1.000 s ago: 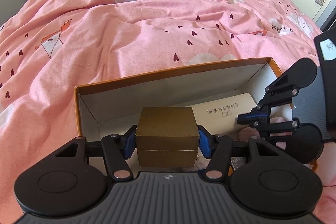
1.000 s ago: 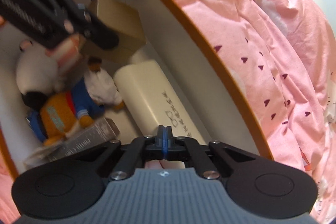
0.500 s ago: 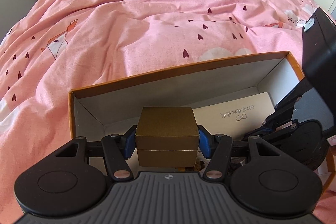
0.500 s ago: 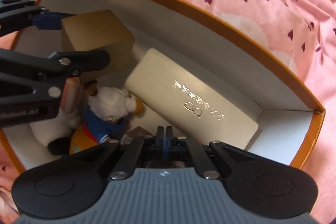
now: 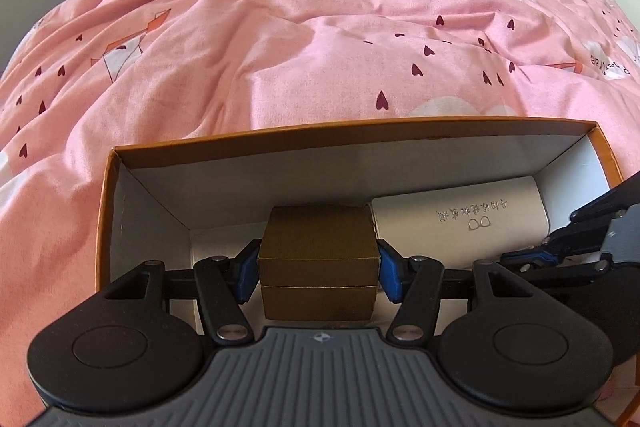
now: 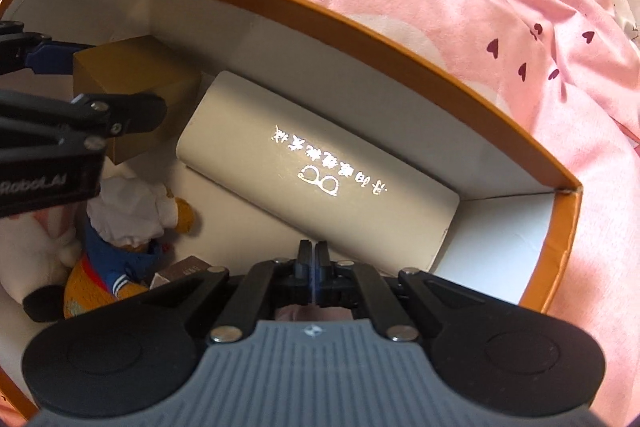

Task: Organize objects
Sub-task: 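Open the right gripper on the white box while the left releases the brown box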

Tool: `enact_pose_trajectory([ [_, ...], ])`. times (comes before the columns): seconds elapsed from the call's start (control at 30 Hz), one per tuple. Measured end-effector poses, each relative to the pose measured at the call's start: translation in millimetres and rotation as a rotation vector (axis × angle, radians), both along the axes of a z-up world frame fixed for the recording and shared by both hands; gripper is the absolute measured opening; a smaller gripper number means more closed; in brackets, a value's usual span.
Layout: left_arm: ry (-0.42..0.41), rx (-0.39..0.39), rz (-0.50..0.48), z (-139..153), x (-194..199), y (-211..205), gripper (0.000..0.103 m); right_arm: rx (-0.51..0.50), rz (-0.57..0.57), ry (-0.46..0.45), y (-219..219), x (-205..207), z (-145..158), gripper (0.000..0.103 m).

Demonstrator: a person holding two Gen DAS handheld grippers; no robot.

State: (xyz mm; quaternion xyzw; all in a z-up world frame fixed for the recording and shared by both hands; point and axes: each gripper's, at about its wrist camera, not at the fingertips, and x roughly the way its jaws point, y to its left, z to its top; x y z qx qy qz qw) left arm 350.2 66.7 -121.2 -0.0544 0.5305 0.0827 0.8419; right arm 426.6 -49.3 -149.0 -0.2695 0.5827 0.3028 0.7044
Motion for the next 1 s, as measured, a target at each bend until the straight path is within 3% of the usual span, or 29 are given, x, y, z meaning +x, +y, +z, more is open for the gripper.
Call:
enact_pose_trajectory([
  [0.17,0.01,0.041,-0.046,-3,1,-9,0.068,-0.006,0.0,-0.006,-6,-3,5,0.006],
  [0.5,0.058,-0.145,-0.015,-4,2,16,0.076,0.006,0.035,-0.028,-10,-16,13,0.007],
  [0.7,0.056,-0.15,-0.065,8,-3,19,0.078,0.01,0.038,-0.031,-15,-19,17,0.009],
  [0.9,0.12,-0.1,-0.065,6,-1,18,0.05,0.011,0.042,-0.041,-19,-22,20,0.009],
  [1.0,0.088,-0.129,-0.054,5,-2,23,0.041,0.012,0.052,-0.05,-21,-25,21,0.01],
])
